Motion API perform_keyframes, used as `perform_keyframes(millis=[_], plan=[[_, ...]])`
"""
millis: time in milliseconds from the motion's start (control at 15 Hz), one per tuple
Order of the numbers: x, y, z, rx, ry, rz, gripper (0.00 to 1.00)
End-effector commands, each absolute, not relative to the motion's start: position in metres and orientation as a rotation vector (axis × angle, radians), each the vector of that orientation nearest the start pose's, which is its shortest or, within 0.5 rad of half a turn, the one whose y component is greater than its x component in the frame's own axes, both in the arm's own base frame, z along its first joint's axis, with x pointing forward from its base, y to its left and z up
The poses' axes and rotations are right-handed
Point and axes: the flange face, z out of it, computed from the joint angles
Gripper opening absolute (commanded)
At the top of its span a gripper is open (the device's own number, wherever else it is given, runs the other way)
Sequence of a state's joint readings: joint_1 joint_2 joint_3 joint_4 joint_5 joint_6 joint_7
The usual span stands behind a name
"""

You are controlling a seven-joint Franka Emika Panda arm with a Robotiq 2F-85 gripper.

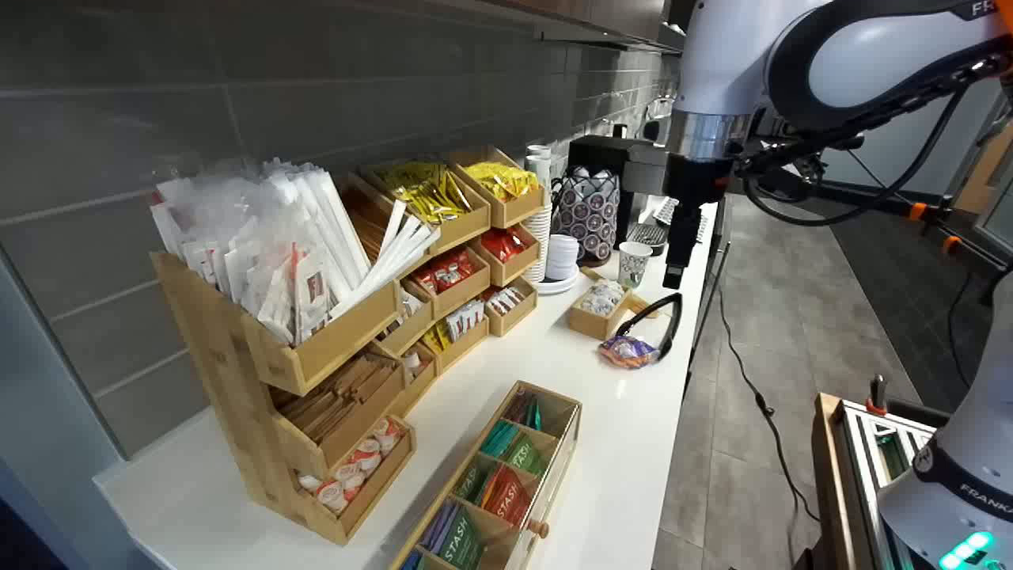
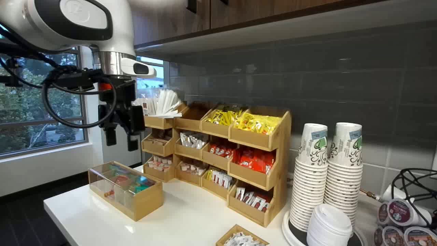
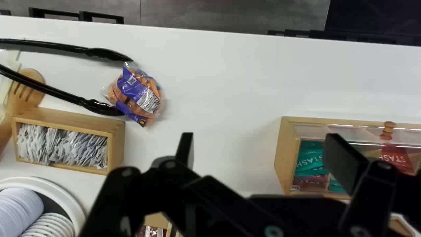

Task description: Pick up the brown paper bag from the shelf and put it on the counter

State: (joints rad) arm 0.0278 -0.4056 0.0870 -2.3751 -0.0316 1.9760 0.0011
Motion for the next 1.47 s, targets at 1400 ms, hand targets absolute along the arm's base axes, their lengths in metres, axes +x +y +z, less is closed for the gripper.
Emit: perform_keyframes(millis=[1400], plan=[[0.475,0.092,0.465,-3.081,-0.207,-0.413,1.0]])
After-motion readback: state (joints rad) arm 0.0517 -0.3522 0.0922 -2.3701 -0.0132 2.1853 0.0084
